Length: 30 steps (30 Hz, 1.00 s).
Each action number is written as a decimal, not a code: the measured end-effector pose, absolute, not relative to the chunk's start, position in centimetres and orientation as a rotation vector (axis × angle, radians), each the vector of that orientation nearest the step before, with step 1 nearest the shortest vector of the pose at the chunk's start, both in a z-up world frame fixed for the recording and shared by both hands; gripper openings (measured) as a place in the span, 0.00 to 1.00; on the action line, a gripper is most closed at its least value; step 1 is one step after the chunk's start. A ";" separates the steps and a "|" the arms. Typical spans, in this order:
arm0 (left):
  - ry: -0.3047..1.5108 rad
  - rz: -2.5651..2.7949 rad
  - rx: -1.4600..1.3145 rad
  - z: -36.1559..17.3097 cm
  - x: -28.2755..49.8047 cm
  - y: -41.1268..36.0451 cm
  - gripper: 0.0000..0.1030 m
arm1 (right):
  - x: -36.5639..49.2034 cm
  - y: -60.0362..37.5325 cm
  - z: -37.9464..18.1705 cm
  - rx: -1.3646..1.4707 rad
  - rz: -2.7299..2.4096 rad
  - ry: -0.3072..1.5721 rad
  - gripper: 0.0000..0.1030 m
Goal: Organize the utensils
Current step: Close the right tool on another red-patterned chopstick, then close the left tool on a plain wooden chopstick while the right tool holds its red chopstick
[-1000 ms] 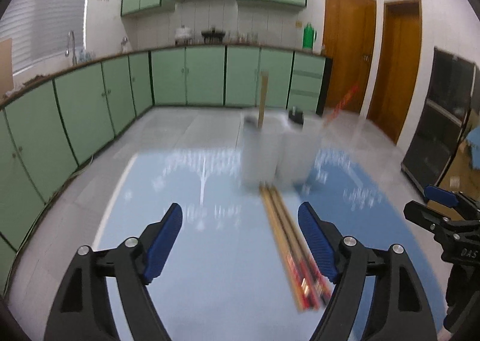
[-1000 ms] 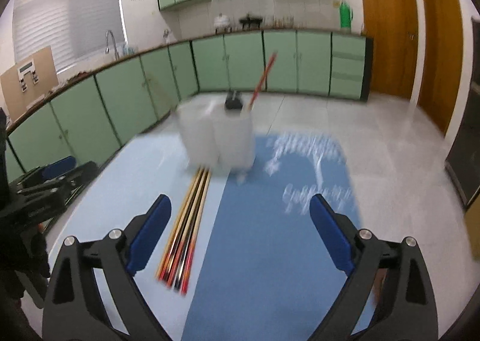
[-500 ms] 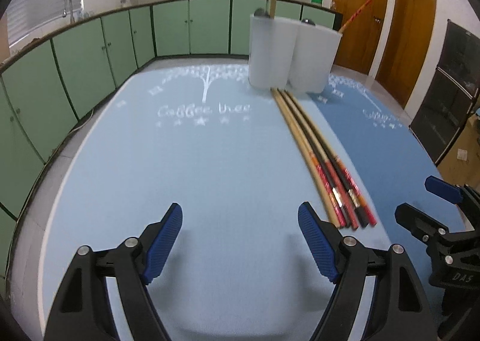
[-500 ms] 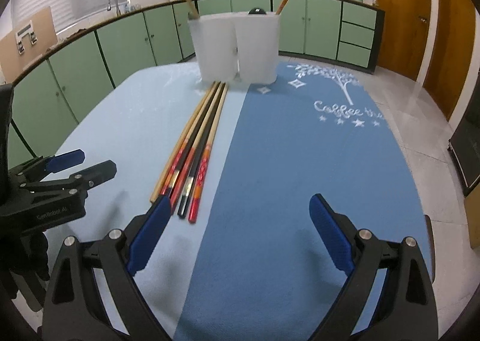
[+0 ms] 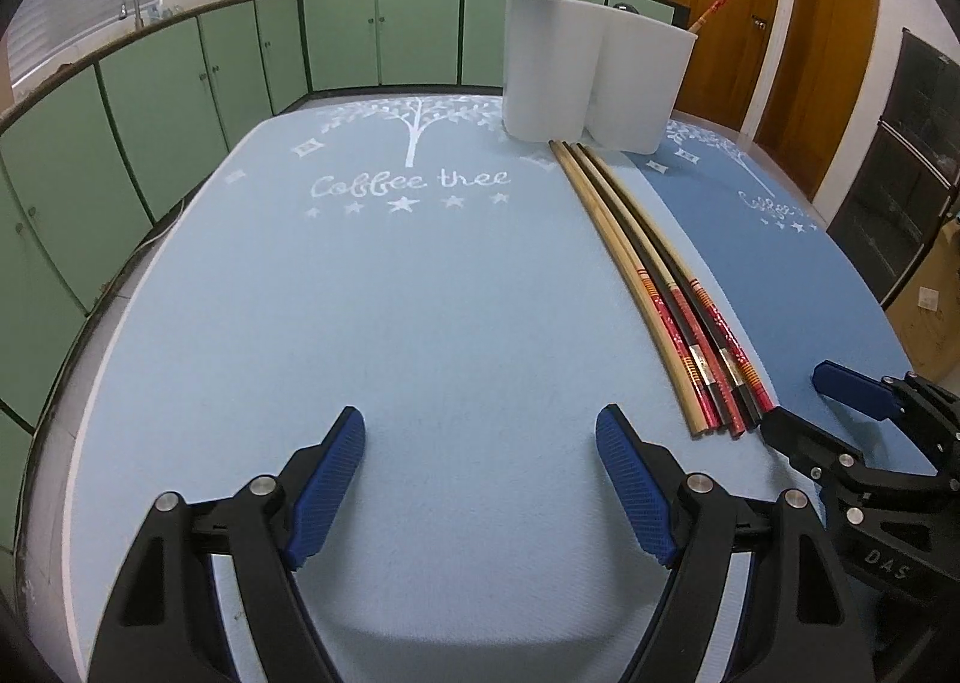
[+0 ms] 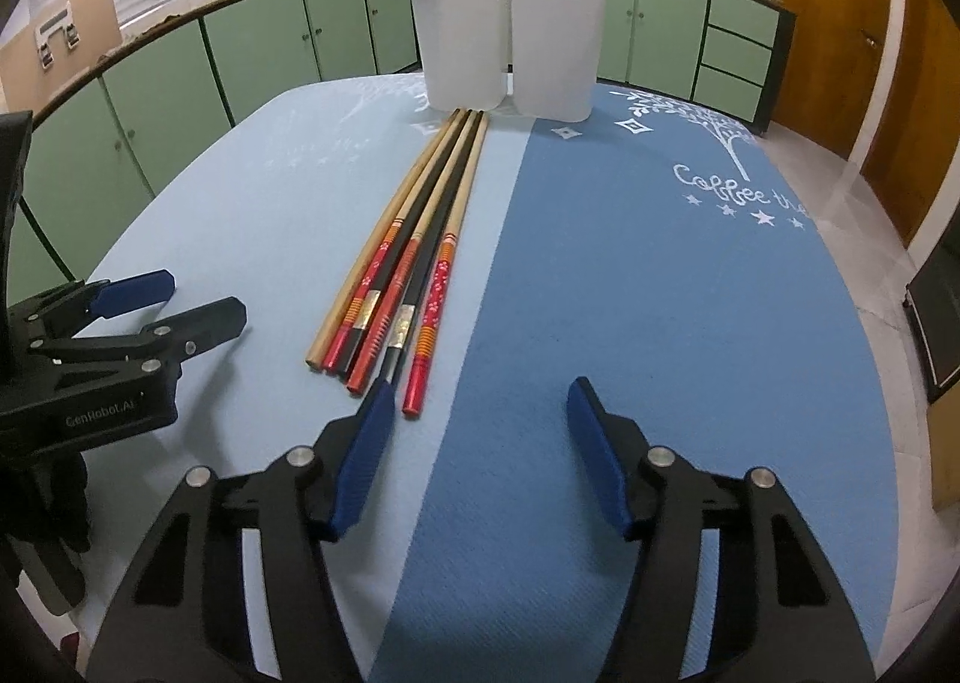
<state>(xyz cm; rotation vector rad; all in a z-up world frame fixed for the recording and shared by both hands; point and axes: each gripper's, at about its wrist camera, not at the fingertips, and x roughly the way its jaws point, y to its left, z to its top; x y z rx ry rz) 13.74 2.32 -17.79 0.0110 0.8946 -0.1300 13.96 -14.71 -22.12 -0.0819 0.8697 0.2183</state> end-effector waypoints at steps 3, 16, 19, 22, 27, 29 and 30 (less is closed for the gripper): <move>0.895 -0.131 0.012 -17.8 13.7 2.3 0.76 | 14.1 -14.4 -22.2 -0.097 0.221 0.870 0.48; 0.897 -0.131 0.031 -17.9 13.4 2.1 0.77 | 14.0 -14.4 -22.1 -0.108 0.229 0.872 0.40; 0.899 -0.132 0.031 -17.9 13.4 2.0 0.77 | 14.3 -13.8 -22.2 -0.119 0.229 0.875 0.31; 0.899 -0.136 0.030 -17.9 13.4 1.7 0.77 | 14.6 -13.9 -22.2 -0.099 0.247 0.876 0.11; 0.901 -0.162 0.040 -17.8 13.2 0.6 0.77 | 14.4 -14.9 -22.1 -0.055 0.236 0.875 0.05; 0.900 -0.187 0.046 -17.7 13.0 -0.3 0.77 | 14.1 -15.7 -22.1 -0.038 0.222 0.873 0.05; 0.899 -0.196 0.051 -17.7 13.0 -0.7 0.77 | 14.0 -16.1 -22.1 -0.030 0.217 0.873 0.05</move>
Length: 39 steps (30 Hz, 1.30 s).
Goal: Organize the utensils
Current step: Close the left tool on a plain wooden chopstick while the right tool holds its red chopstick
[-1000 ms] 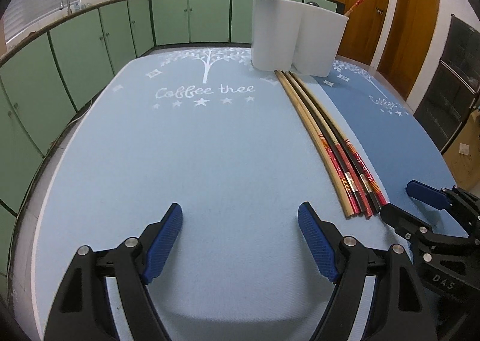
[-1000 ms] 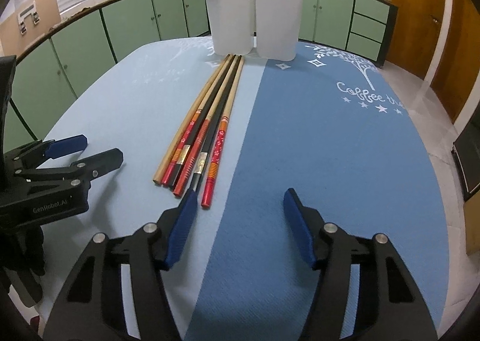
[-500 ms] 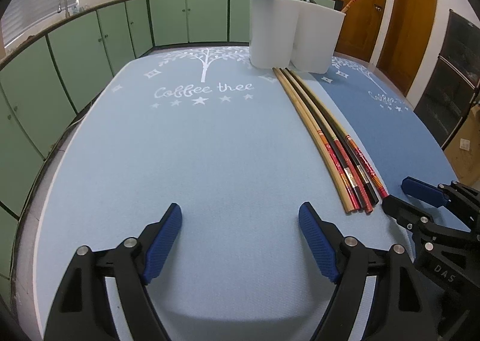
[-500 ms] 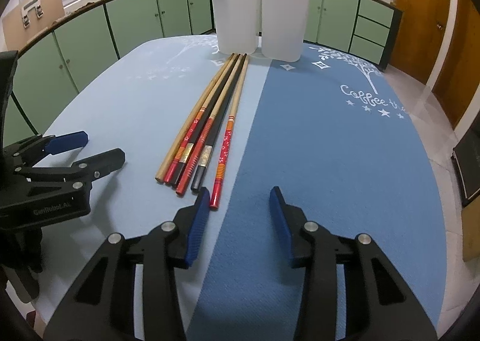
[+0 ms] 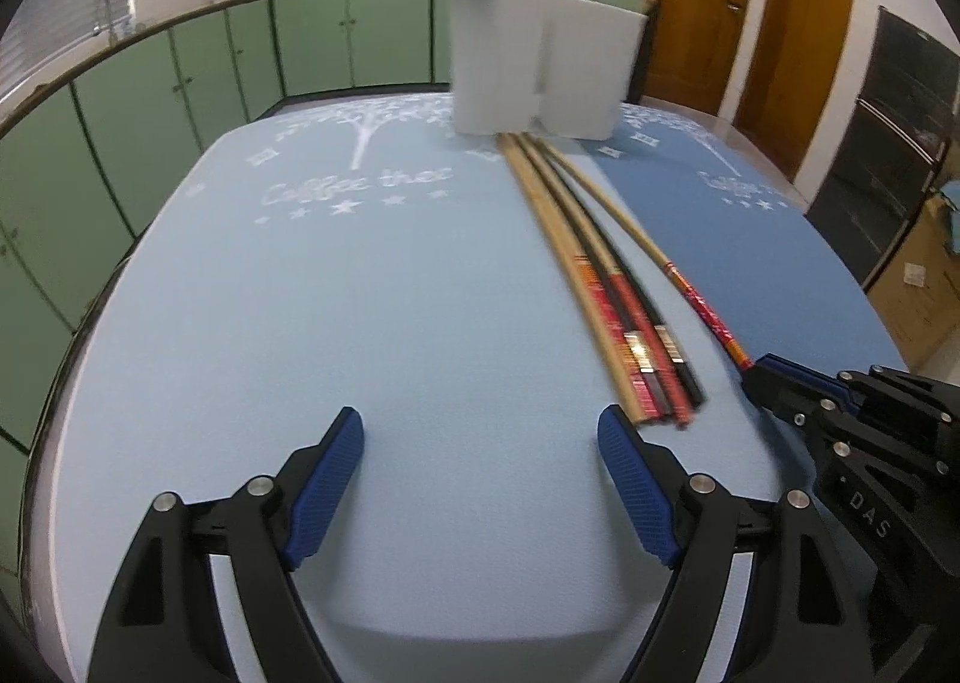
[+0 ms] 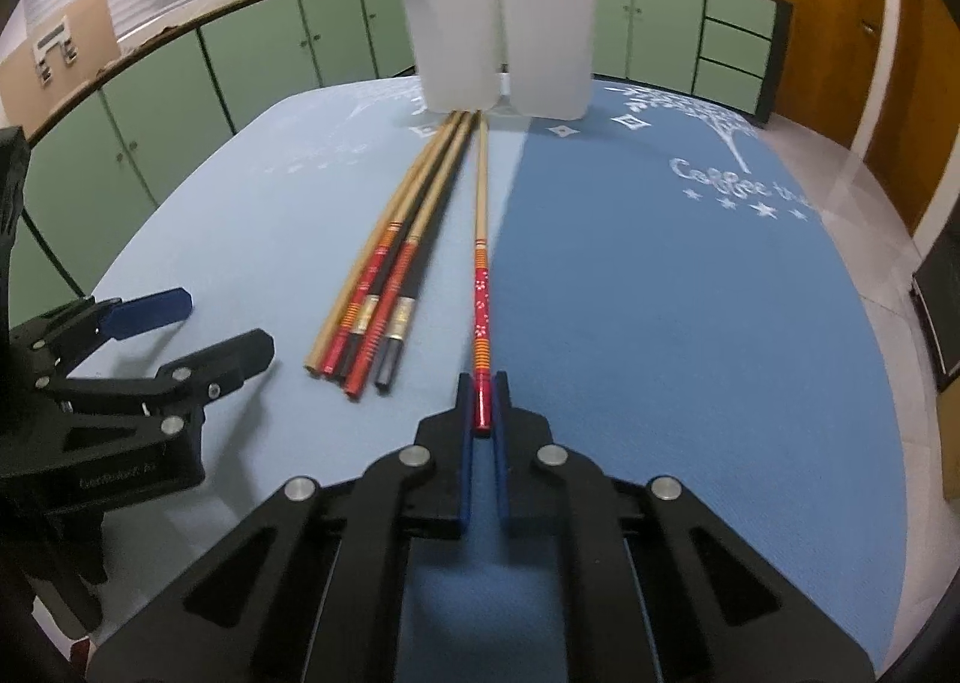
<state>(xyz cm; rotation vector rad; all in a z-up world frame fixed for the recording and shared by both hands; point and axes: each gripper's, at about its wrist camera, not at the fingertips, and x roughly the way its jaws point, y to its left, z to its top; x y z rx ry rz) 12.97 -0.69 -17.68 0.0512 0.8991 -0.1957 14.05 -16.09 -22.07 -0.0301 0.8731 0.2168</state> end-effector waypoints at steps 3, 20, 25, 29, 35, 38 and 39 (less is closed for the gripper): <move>0.895 -0.215 0.069 -17.7 13.0 -2.0 0.77 | 13.8 -17.0 -22.0 -0.019 0.203 0.872 0.05; 0.899 -0.142 0.068 -17.8 13.2 -0.6 0.79 | 13.5 -17.9 -22.3 -0.013 0.201 0.868 0.09; 0.907 -0.155 0.068 -18.1 13.6 -1.4 0.78 | 13.5 -17.8 -22.3 -0.020 0.206 0.870 0.10; 0.892 -0.159 0.081 -18.0 13.6 -2.1 0.55 | 13.6 -18.2 -22.4 0.014 0.221 0.874 0.10; 0.883 -0.181 0.063 -17.8 13.3 -2.5 0.07 | 13.6 -18.2 -22.4 0.013 0.217 0.872 0.06; 0.881 -0.185 0.051 -17.7 13.2 -2.7 0.07 | 13.5 -18.5 -22.4 0.029 0.218 0.872 0.05; 0.881 -0.189 0.050 -17.6 13.1 -2.8 0.07 | 13.5 -18.4 -22.4 0.029 0.217 0.871 0.05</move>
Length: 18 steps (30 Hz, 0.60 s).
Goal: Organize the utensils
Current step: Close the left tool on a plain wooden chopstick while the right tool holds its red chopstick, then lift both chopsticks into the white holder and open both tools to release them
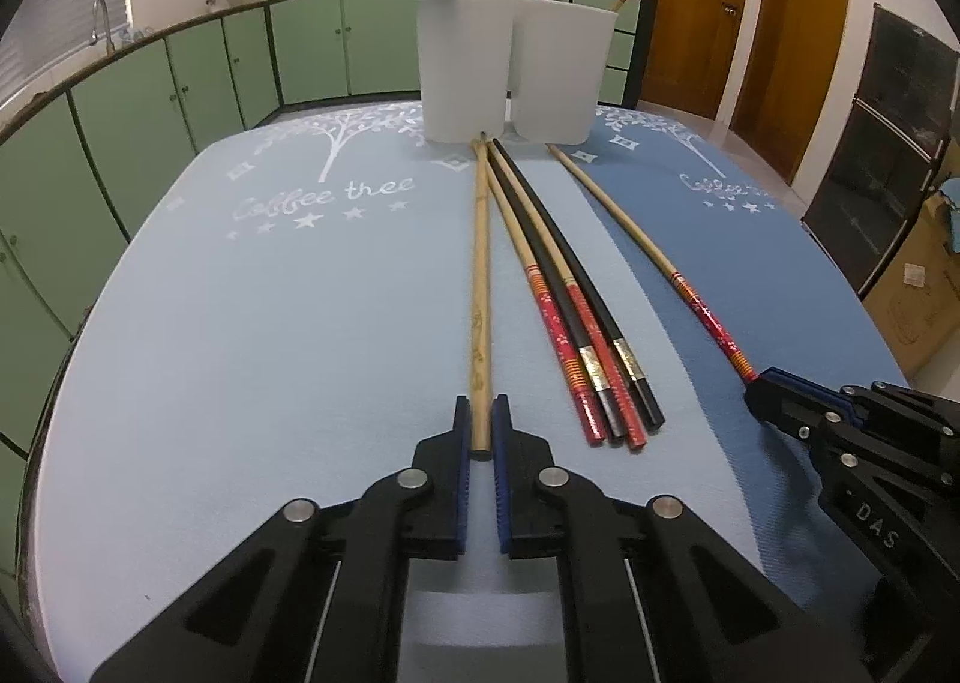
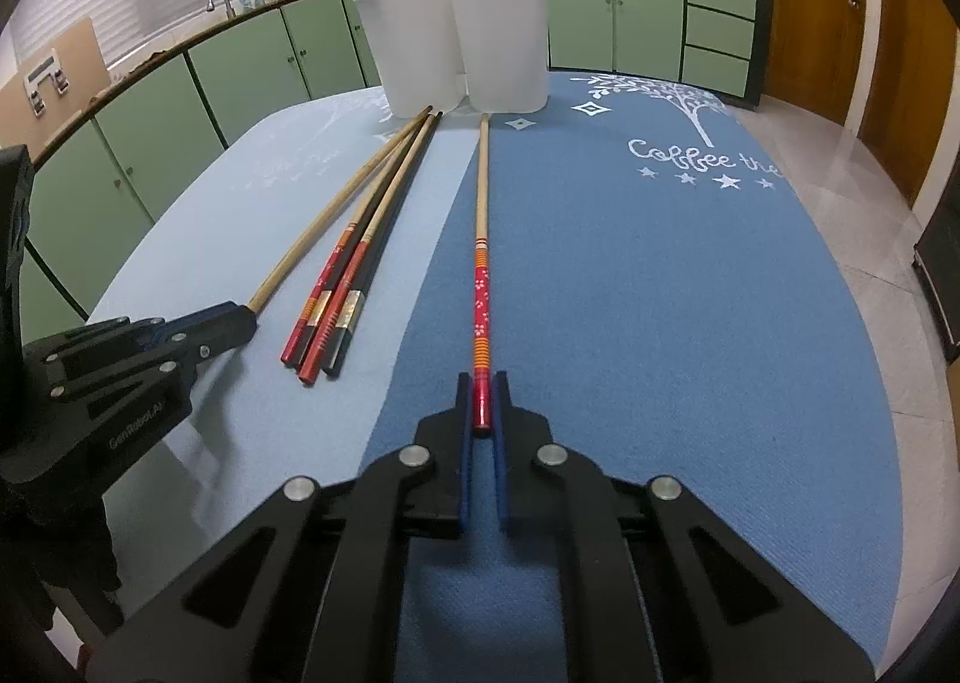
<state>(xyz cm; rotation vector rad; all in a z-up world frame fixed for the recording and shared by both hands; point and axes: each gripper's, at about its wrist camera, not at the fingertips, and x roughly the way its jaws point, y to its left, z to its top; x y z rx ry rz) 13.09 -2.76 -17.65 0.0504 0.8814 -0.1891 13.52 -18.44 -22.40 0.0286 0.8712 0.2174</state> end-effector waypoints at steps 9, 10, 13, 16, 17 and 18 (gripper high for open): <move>0.815 -0.207 0.054 -14.0 11.6 -1.8 0.07 | 12.7 -18.5 -20.2 0.040 0.231 0.822 0.05; 0.797 -0.209 0.055 -13.1 11.3 -1.6 0.07 | 12.6 -18.5 -19.8 0.040 0.232 0.813 0.05; 0.758 -0.207 0.069 -11.2 10.9 -1.3 0.07 | 12.3 -18.7 -18.0 0.045 0.235 0.777 0.05; 0.704 -0.207 0.062 -8.8 10.4 -0.9 0.07 | 12.0 -19.0 -16.1 0.049 0.237 0.733 0.05; 0.691 -0.209 0.060 -8.2 10.4 -0.8 0.07 | 11.9 -19.1 -15.4 0.053 0.238 0.718 0.05; 0.676 -0.211 0.059 -7.6 10.4 -0.7 0.07 | 11.8 -19.3 -14.5 0.057 0.238 0.698 0.05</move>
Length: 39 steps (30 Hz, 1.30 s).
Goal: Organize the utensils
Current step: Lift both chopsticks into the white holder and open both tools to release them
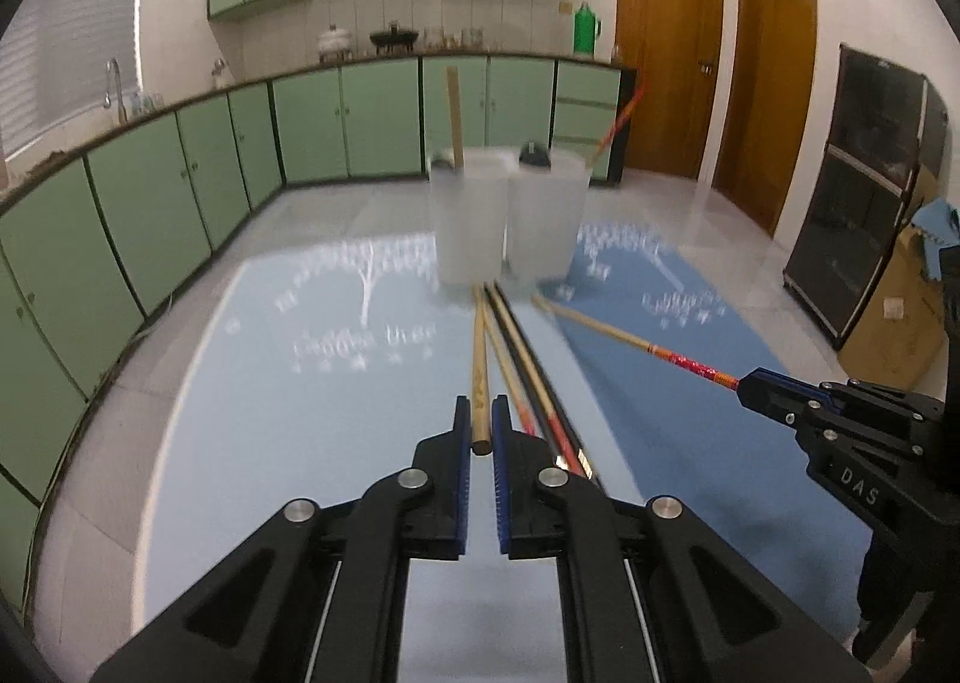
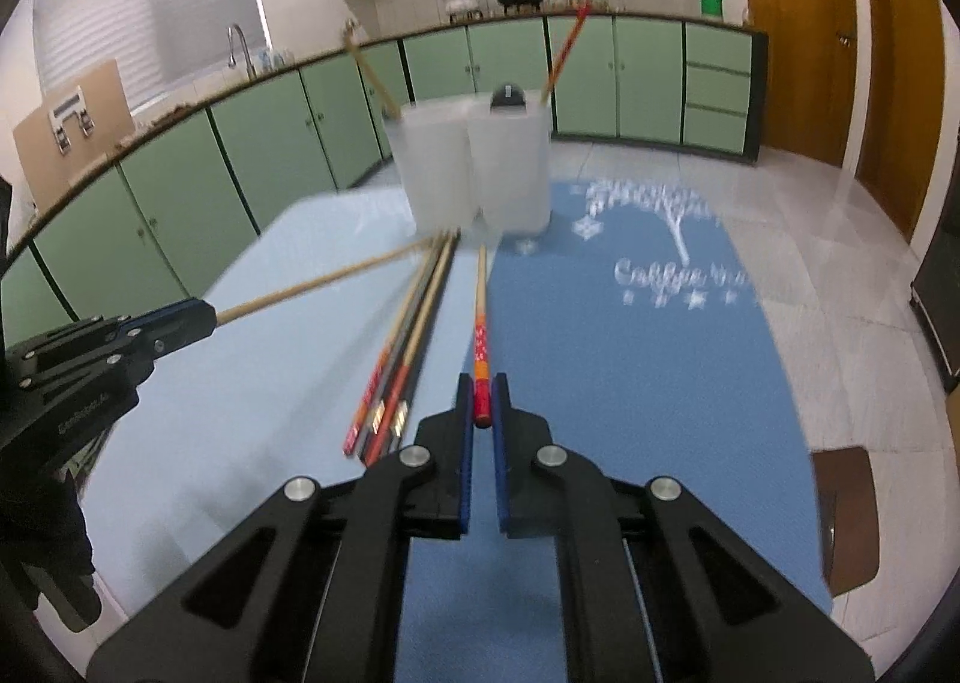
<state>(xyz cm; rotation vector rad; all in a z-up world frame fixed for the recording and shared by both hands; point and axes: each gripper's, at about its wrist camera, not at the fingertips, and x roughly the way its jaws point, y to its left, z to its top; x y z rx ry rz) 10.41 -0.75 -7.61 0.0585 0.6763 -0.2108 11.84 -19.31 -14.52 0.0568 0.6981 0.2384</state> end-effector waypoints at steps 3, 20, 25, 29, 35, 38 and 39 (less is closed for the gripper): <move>0.628 -0.218 0.049 -5.6 10.5 -0.6 0.06 | 12.1 -19.6 -12.2 0.061 0.244 0.656 0.05; 0.493 -0.296 0.038 1.4 15.5 -0.9 0.06 | 18.1 -19.5 -1.7 0.017 0.315 0.553 0.05; 0.477 -0.311 0.022 2.3 16.4 -1.0 0.06 | 19.7 -19.8 0.2 0.021 0.327 0.543 0.05; 0.427 -0.326 0.021 4.0 16.7 -1.5 0.06 | 20.3 -20.2 2.0 0.013 0.333 0.515 0.05; 0.322 -0.347 0.020 7.8 18.2 -2.5 0.06 | 21.1 -21.4 6.1 0.003 0.326 0.439 0.05; 0.263 -0.348 0.012 10.0 19.5 -3.0 0.06 | 22.1 -21.7 7.7 -0.013 0.314 0.410 0.05; 0.245 -0.345 0.009 10.6 20.0 -3.1 0.06 | 22.6 -21.8 8.2 -0.018 0.310 0.405 0.05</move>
